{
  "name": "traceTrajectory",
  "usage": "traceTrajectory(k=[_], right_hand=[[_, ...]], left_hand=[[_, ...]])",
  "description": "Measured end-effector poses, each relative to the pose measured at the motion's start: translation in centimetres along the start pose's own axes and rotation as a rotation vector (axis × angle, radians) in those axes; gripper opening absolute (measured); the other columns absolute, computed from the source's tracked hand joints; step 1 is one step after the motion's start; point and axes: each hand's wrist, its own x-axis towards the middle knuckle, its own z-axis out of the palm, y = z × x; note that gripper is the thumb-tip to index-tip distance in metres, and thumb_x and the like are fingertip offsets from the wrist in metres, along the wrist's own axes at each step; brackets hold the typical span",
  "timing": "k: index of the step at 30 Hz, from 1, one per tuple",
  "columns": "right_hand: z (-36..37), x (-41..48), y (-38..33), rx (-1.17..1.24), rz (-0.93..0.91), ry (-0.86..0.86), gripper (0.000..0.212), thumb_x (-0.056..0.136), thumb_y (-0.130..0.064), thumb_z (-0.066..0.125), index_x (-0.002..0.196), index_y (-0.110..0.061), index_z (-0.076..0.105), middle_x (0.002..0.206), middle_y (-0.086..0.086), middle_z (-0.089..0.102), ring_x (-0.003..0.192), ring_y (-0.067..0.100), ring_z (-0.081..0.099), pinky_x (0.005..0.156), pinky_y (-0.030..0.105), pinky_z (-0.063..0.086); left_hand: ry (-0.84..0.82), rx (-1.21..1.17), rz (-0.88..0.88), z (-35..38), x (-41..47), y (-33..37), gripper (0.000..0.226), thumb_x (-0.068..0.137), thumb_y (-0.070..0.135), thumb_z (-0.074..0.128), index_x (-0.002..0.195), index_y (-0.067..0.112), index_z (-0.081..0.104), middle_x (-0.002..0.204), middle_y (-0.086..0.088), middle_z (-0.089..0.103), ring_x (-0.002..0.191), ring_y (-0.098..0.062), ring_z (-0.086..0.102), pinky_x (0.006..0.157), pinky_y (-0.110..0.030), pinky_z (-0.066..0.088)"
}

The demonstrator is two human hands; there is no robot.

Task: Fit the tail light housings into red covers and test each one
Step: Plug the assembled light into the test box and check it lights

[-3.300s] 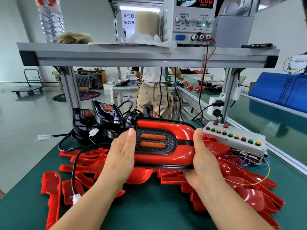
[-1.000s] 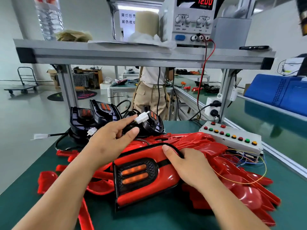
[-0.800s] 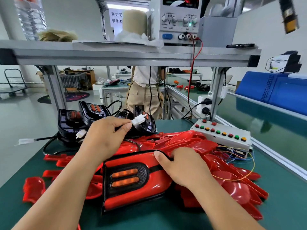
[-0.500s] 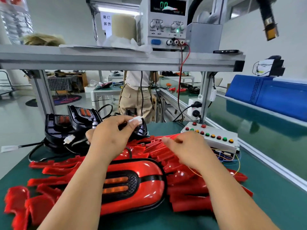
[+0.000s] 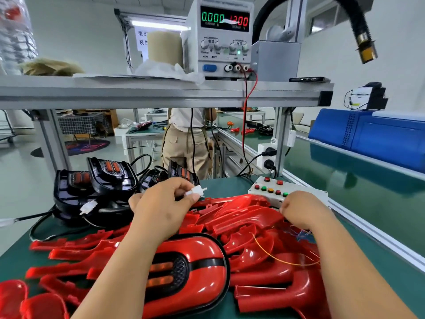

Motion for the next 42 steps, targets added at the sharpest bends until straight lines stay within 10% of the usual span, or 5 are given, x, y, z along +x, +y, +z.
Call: traceTrajectory(k=[12,23,29,33,42], right_hand=[[1.3,-0.7,0.9,0.407,0.040,0.340,0.018,0.094,-0.019,0.055,0.091,-0.014,0.072,0.101,0.005,0.071,0.091,0.026,0.059,0.073,0.030,0.042],[-1.0,-4.9,-3.8,0.910,-0.539,0.320,0.032,0.085,-0.012,0.072,0.079,-0.043,0.068,0.089,0.000,0.067,0.072,-0.007,0.062,0.058,0.005,0.047],[-0.7,-4.9,-4.7,0.821,-0.655,0.328,0.011,0.082,-0.017,0.075,0.085,-0.027,0.078,0.077,-0.010,0.068,0.079,0.009,0.063,0.082,0.039,0.048],[-0.4,-5.1,-5.3,0.813,-0.678,0.336,0.009,0.080,-0.035,0.071,0.086,-0.033,0.078,0.077,-0.018,0.065,0.080,0.007,0.061,0.090,0.059,0.041],[-0.2,-5.3,-6.1,0.818,-0.669,0.426,0.010,0.080,-0.036,0.070,0.087,-0.042,0.072,0.072,-0.016,0.058,0.074,0.002,0.053,0.088,0.062,0.039]], left_hand=[[-0.069,0.015,0.072,-0.2,-0.6,0.3,0.017,0.087,0.052,0.062,0.084,0.064,0.050,0.087,0.029,0.060,0.081,0.012,0.047,0.074,-0.025,0.009],[-0.128,-0.118,0.193,0.5,-0.9,1.3,0.023,0.082,0.046,0.070,0.077,0.062,0.054,0.089,0.029,0.062,0.108,-0.010,0.054,0.101,-0.028,0.020],[-0.130,-0.202,0.273,1.1,-1.1,1.8,0.040,0.089,0.033,0.067,0.088,0.071,0.053,0.084,0.018,0.063,0.094,-0.001,0.056,0.103,-0.046,0.030],[-0.128,-0.156,0.244,1.5,-1.2,2.0,0.045,0.093,0.039,0.059,0.076,0.080,0.051,0.088,0.038,0.064,0.098,0.007,0.056,0.103,-0.025,0.018],[-0.162,-0.207,0.087,1.4,-1.2,2.2,0.027,0.098,0.038,0.049,0.075,0.044,0.061,0.060,0.031,0.057,0.061,-0.001,0.048,0.096,-0.050,0.041]])
